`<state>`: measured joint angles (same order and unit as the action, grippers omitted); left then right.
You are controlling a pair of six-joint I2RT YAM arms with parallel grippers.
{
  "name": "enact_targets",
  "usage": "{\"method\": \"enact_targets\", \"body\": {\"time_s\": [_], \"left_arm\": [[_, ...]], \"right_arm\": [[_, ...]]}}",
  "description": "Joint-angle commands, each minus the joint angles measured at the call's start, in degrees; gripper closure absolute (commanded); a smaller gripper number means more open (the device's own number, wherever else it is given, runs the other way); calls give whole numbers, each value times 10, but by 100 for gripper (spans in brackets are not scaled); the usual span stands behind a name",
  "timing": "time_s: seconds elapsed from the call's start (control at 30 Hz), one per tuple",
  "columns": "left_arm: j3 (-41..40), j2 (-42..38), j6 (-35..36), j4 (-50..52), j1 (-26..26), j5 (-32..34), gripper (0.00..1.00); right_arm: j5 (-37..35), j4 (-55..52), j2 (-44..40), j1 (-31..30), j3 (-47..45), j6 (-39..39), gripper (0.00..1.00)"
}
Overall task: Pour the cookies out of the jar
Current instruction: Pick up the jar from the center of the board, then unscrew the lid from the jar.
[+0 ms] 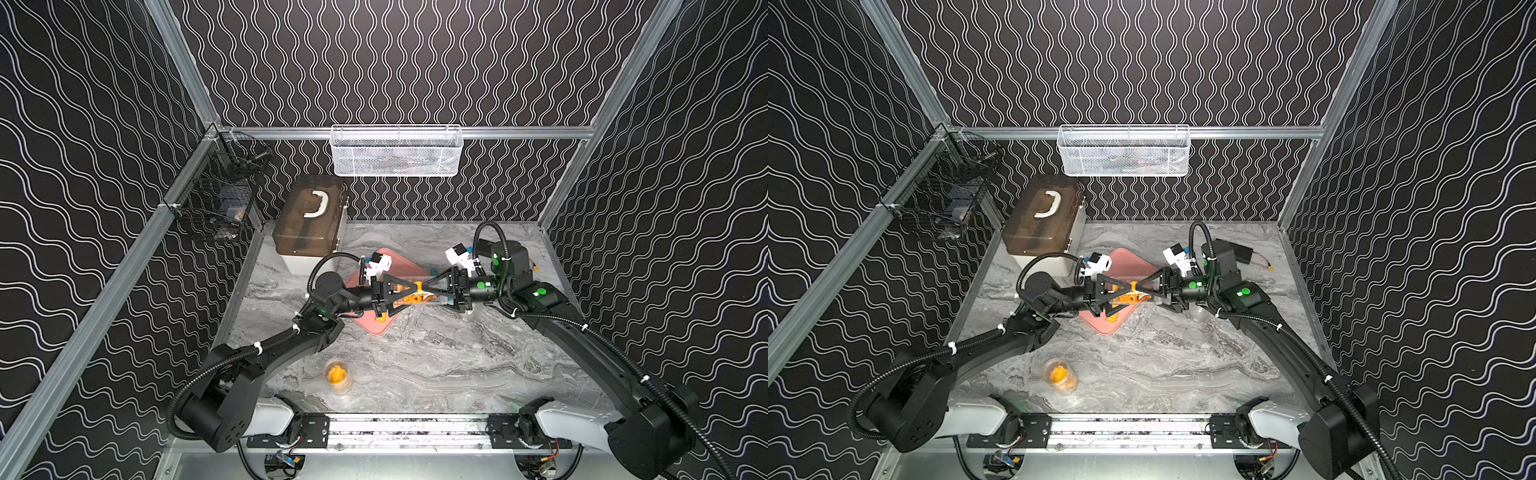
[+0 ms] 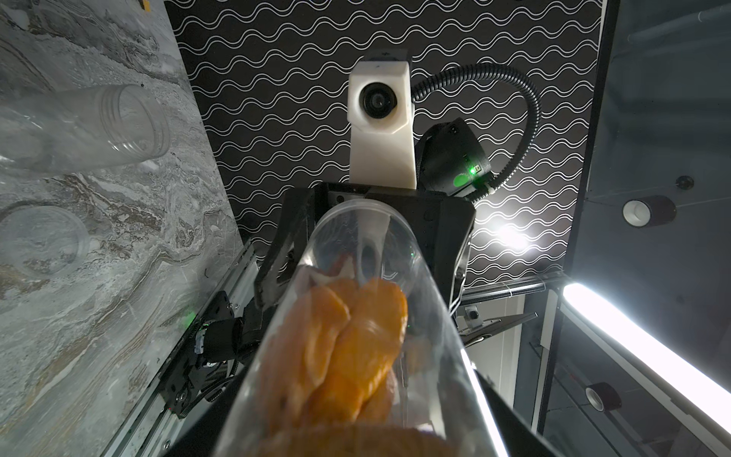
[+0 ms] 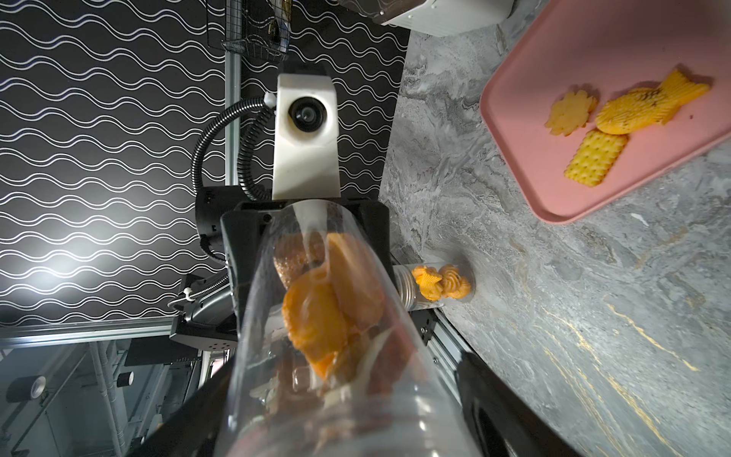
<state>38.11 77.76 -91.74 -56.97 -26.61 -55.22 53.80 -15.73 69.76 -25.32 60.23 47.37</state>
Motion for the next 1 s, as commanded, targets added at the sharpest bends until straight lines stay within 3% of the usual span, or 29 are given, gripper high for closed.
{"method": "enact_targets", "body": {"time_s": [0.0, 0.1, 0.37, 0.97], "left_arm": [[-5, 5, -21, -66, 3, -8, 42], [-8, 8, -32, -83, 7, -10, 43], [-10, -4, -30, -71, 28, -28, 45], [-19, 2, -60, -110, 40, -35, 46]], "right_arm": [[-29, -4, -4, 3, 3, -1, 13], [-32, -10, -11, 15, 4, -2, 13], [42, 34, -8, 34, 0, 32, 15], [84, 138, -12, 43, -34, 107, 24]]}}
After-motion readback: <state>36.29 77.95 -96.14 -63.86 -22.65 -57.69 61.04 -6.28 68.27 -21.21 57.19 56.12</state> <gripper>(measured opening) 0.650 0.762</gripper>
